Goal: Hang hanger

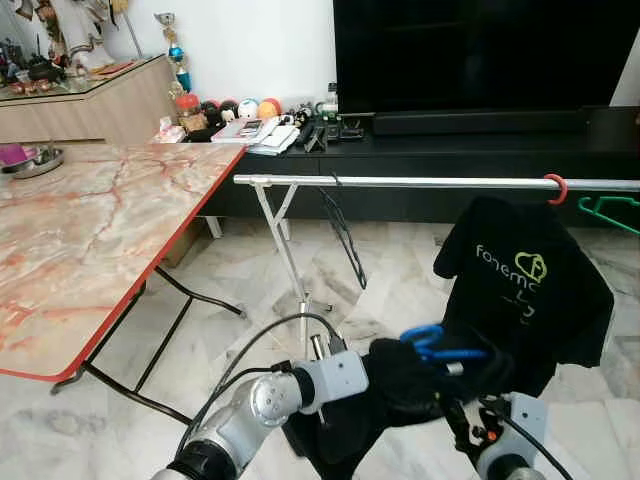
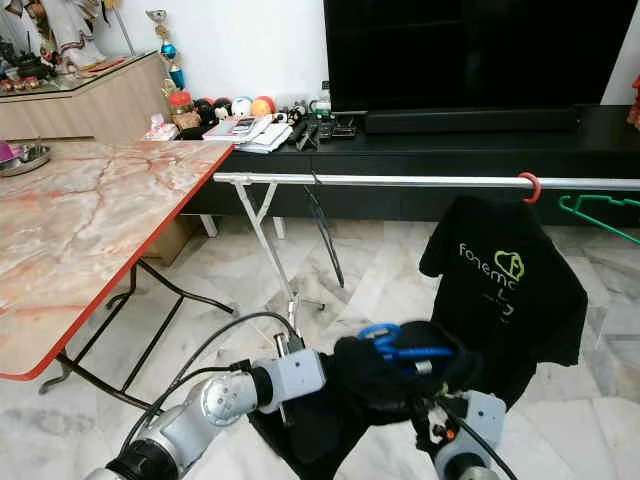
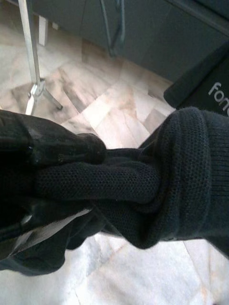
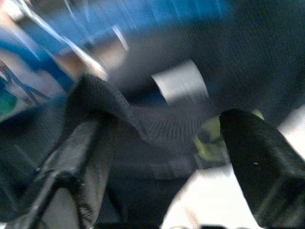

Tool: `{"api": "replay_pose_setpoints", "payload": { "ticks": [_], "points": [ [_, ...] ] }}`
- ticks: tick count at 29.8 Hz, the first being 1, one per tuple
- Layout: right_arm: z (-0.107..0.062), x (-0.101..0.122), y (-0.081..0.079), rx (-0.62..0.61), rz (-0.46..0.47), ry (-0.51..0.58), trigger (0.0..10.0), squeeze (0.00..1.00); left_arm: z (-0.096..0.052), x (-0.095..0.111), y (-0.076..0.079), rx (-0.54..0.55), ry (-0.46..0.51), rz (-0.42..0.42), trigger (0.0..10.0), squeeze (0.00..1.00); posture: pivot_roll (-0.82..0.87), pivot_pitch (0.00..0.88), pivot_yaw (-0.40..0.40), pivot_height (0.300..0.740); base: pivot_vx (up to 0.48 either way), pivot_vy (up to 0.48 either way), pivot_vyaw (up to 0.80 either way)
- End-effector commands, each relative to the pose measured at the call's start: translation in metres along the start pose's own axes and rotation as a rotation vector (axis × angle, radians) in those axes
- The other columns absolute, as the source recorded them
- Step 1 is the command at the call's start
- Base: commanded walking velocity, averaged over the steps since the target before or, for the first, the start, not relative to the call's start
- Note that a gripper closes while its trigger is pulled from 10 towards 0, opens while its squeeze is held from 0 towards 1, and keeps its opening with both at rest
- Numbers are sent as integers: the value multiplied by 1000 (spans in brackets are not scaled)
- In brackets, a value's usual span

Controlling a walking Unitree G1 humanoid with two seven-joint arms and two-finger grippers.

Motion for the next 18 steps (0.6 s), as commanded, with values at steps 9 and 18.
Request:
{"api": "replay_pose_setpoints", "payload": {
  "ticks": [9, 18],
  "points": [
    [-24, -12, -24, 218, 5, -22, 10000, 0, 3, 5, 8, -31, 41, 7, 0, 0, -57, 0, 108, 740, 0, 0, 0],
    [-10, 7, -4, -23, 33, 167, 10000, 0, 2, 3, -1, -3, 38, 6, 0, 0, -36, 3, 111, 740, 0, 0, 0]
  ]
}}
Point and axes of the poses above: a point about 5 cm out from each wrist's last joint towards the gripper, its own z axis pointing out of the wrist towards the gripper, its own x axis along the axis of the wrist's last joint, y = z × x, the point moved 1 cm from there along z, pointing out of the wrist towards the gripper, and after that the axes turned 12 degrees about z, right-handed, at the moved point
